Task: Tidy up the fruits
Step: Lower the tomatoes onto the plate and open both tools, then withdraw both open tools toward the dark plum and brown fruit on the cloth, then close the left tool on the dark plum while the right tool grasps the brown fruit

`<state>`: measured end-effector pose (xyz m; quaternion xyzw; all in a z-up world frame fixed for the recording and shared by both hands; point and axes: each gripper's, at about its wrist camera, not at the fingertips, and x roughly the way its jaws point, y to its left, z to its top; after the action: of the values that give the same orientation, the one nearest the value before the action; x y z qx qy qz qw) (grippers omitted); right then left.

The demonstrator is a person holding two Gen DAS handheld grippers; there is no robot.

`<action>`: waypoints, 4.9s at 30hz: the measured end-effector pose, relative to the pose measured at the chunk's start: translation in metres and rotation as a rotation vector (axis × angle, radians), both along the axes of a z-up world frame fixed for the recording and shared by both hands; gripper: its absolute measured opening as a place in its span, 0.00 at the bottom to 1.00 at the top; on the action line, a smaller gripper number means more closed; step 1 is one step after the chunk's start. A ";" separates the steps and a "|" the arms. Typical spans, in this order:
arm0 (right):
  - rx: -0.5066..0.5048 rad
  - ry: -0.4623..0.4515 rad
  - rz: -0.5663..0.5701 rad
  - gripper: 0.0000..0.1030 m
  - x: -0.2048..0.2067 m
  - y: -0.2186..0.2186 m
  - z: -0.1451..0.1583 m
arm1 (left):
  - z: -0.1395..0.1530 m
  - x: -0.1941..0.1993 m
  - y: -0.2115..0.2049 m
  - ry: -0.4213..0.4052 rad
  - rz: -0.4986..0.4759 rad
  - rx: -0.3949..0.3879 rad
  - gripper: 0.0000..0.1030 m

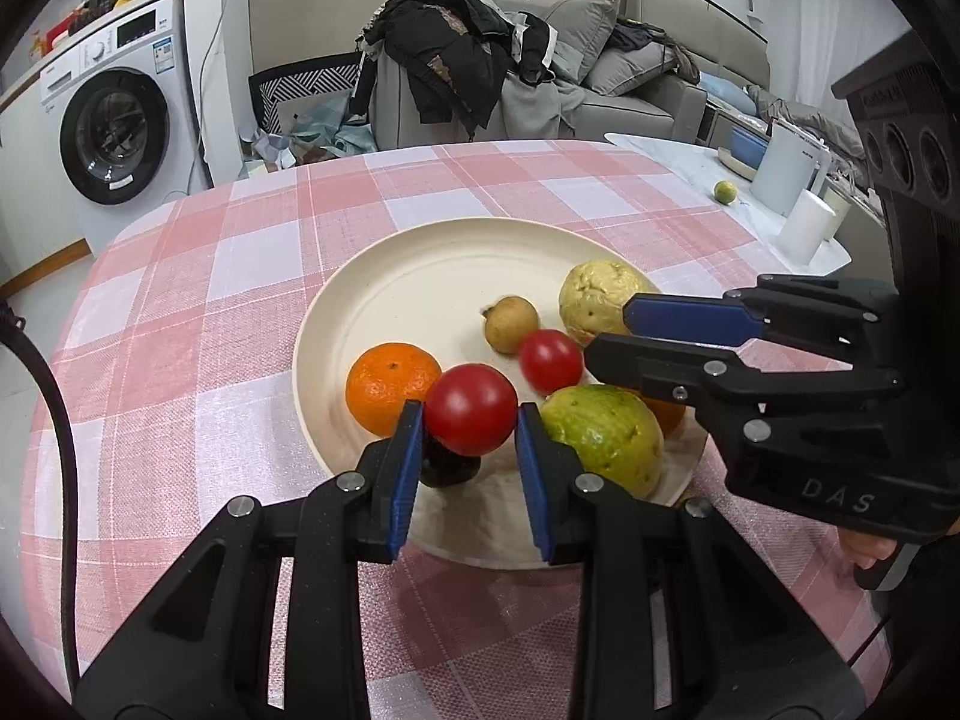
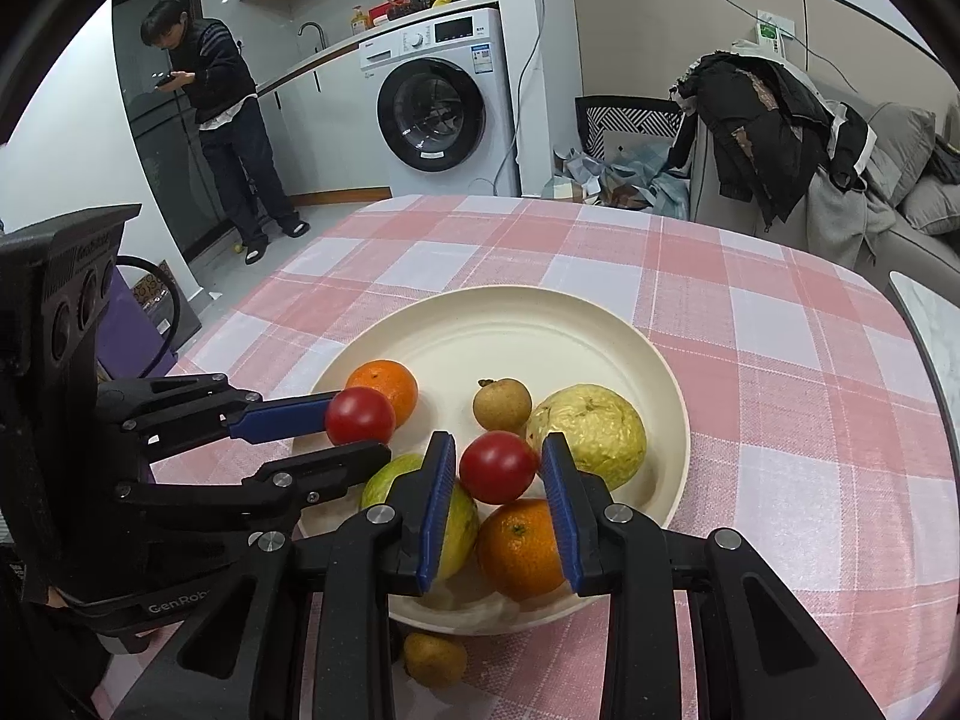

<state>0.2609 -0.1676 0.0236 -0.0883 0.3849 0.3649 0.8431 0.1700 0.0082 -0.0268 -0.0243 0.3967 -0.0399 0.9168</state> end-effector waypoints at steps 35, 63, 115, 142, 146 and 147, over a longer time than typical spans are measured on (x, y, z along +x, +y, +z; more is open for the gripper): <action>0.072 -0.101 -0.040 1.00 -0.033 -0.046 0.023 | 0.022 -0.062 0.000 -0.072 0.057 0.053 0.96; -0.099 0.003 -0.036 1.00 -0.049 -0.049 -0.025 | 0.007 -0.090 -0.006 -0.007 0.026 0.025 0.99; -0.126 0.045 0.057 0.25 -0.066 -0.024 -0.036 | -0.017 -0.075 -0.016 0.069 0.003 0.001 0.99; -0.101 0.022 -0.013 0.25 -0.054 -0.055 -0.022 | -0.022 -0.055 -0.077 0.086 -0.140 0.062 0.21; -0.101 0.021 -0.015 0.25 -0.054 -0.056 -0.021 | -0.020 -0.058 -0.079 0.074 -0.159 0.053 0.20; -0.100 0.021 -0.014 0.25 -0.054 -0.056 -0.021 | -0.019 -0.059 -0.079 0.068 -0.162 0.052 0.20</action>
<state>0.2067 -0.2235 0.0025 -0.1238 0.4121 0.3400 0.8362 0.1108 -0.0712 -0.0457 0.0301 0.4293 -0.1028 0.8968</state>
